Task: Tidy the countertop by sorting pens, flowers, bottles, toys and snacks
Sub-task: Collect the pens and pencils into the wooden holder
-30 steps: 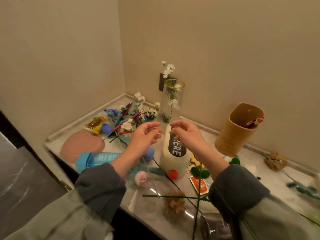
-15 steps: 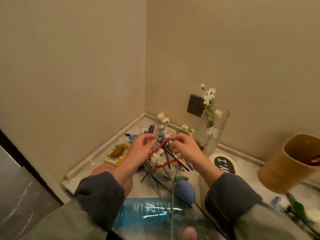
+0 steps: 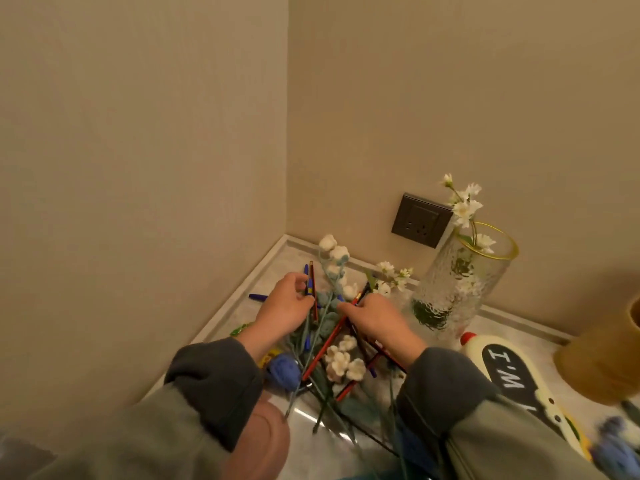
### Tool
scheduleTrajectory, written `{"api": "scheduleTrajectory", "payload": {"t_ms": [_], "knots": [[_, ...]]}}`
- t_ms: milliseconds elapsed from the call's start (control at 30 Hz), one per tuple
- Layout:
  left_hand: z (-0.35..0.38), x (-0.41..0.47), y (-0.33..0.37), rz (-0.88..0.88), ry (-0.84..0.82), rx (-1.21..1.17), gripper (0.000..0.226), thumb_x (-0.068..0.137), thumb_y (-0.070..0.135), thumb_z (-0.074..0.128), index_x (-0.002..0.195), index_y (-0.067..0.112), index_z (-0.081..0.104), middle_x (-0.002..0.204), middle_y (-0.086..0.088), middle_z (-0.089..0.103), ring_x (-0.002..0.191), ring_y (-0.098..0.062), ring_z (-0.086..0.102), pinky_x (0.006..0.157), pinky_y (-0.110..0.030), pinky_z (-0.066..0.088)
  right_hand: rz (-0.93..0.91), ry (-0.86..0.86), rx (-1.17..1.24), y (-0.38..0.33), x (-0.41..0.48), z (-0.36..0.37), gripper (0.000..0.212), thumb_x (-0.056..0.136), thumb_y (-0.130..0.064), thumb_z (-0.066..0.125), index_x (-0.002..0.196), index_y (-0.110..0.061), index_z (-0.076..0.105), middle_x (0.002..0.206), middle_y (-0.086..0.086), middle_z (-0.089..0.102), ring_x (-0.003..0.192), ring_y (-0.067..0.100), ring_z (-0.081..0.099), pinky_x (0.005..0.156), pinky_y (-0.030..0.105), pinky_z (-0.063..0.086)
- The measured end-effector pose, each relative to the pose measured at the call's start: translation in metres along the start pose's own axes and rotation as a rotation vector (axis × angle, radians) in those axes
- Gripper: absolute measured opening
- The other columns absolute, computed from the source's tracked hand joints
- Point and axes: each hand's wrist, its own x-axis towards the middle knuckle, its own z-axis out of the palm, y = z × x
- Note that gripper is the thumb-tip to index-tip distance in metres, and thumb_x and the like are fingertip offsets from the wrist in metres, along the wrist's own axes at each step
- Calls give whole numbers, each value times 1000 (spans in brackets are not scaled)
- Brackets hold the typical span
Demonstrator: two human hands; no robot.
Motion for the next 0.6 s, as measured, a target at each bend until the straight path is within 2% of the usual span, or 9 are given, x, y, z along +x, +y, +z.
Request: {"api": "scheduleTrajectory", "payload": {"t_ms": [100,233,367,467,600], "knots": [[3,11,1,32,1,264,48,90,30,59,134,20,43,133,-3,52,109,-21,59,88,-37,51,-10,34,-46,-3,9,4,48,89,-51,57,53,-22,43,53,-4,43,52,14,43,47,28,29],[6,23,4,2,-28,542,54,91,42,56,132,12,37,130,-10,48,109,-29,59,80,-40,52,2,46,-49,1,20,13,49,84,-47,63,48,-20,42,51,-3,44,54,18,46,48,28,31],[10,33,1,-30,-25,639,57,90,48,55,124,7,36,123,-13,55,106,-32,60,73,-38,47,-7,35,37,4,27,23,47,83,-42,64,48,-20,41,48,-1,44,49,18,46,51,31,34],[11,38,-1,-39,-55,683,53,91,50,54,121,11,36,109,-9,65,96,-30,65,66,-34,44,-21,100,109,1,30,27,37,86,-41,62,61,-19,46,58,2,54,60,21,56,55,34,40],[13,41,-6,-63,-53,589,50,90,50,54,124,17,39,100,-2,67,91,-25,66,73,-36,52,-55,152,257,-4,37,26,29,93,-37,49,72,-17,50,71,10,65,70,28,62,68,42,50]]}}
